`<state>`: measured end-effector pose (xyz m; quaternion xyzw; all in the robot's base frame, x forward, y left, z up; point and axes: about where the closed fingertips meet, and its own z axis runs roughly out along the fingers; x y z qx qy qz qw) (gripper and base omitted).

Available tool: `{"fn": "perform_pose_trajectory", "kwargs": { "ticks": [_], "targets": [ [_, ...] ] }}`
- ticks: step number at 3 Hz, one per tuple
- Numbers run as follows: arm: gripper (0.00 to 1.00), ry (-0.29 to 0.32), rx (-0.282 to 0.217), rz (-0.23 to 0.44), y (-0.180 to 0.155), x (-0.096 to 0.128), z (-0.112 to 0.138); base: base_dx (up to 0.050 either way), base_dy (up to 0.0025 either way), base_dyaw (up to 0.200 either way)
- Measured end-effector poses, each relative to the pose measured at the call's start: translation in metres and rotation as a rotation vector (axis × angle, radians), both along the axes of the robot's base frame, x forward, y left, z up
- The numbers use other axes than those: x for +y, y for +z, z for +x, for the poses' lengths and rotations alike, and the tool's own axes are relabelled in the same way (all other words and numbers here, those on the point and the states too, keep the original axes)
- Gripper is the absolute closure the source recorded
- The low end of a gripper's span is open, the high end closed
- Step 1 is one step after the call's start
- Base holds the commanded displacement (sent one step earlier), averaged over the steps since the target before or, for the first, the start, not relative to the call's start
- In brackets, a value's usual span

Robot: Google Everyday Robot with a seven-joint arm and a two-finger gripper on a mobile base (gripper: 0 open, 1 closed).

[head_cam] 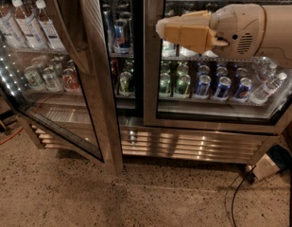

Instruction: Open left fridge door

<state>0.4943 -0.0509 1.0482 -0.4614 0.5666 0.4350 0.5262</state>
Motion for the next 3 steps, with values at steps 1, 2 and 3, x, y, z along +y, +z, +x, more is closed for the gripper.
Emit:
{"fn": "perform_pose_trajectory", "kwargs": {
  "ticks": [1, 2, 3],
  "targets": [
    [1.0, 0.0, 0.0, 0.0, 0.0, 0.0, 0.0, 0.029, 0.00251, 0.16],
    [1.0, 0.0, 0.0, 0.0, 0.0, 0.0, 0.0, 0.032, 0.00245, 0.154],
    [1.0, 0.0, 0.0, 0.0, 0.0, 0.0, 0.0, -0.035, -0.00248, 0.14]
  ]
}}
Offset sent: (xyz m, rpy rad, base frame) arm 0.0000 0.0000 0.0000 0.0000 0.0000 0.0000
